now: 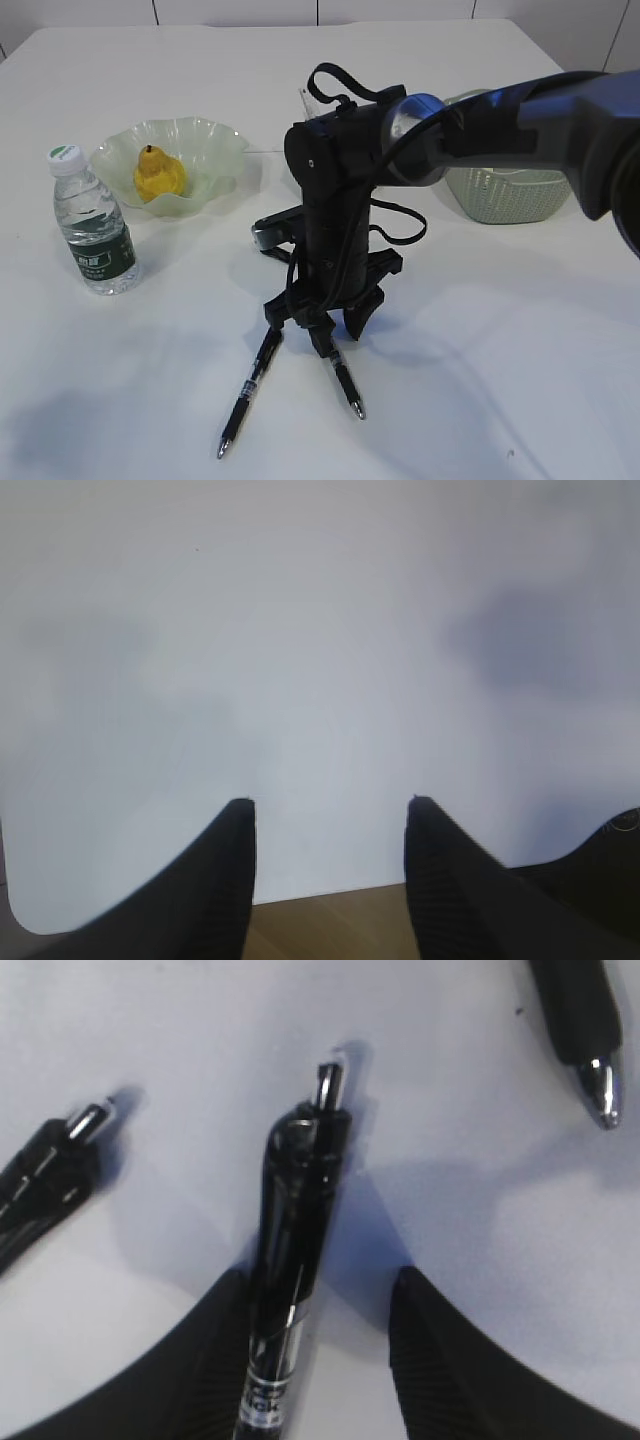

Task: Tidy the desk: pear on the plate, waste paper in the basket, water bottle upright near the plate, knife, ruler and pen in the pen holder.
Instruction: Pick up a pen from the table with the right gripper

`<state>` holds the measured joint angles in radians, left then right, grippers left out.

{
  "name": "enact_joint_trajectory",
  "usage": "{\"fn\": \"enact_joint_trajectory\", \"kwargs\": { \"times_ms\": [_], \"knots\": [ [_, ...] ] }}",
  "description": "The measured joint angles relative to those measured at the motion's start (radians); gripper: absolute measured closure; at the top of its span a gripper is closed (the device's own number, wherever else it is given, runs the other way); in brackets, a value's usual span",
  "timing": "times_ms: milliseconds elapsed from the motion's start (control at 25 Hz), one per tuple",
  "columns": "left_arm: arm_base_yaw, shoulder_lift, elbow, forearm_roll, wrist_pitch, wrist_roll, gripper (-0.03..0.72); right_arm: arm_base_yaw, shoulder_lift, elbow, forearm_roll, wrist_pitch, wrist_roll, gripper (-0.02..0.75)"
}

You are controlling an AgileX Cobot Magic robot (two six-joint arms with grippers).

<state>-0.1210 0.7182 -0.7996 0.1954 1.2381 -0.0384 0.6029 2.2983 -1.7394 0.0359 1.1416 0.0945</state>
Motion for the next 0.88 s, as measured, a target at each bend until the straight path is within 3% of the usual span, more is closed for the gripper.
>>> {"fn": "enact_joint_trajectory", "kwargs": {
  "times_ms": [200,600,880],
  "knots": [
    [0.0,0.0,0.0,0.001,0.0,0.0,0.348,0.0,0.0,0.0,0.011,0.002,0.002,0.377],
    [0.0,0.0,0.0,0.013,0.006,0.0,0.348,0.0,0.0,0.0,0.021,0.003,0.002,0.59],
    [0.0,0.0,0.0,0.013,0.007,0.0,0.348,0.0,0.0,0.0,0.021,0.025,0.002,0.623]
  ]
}}
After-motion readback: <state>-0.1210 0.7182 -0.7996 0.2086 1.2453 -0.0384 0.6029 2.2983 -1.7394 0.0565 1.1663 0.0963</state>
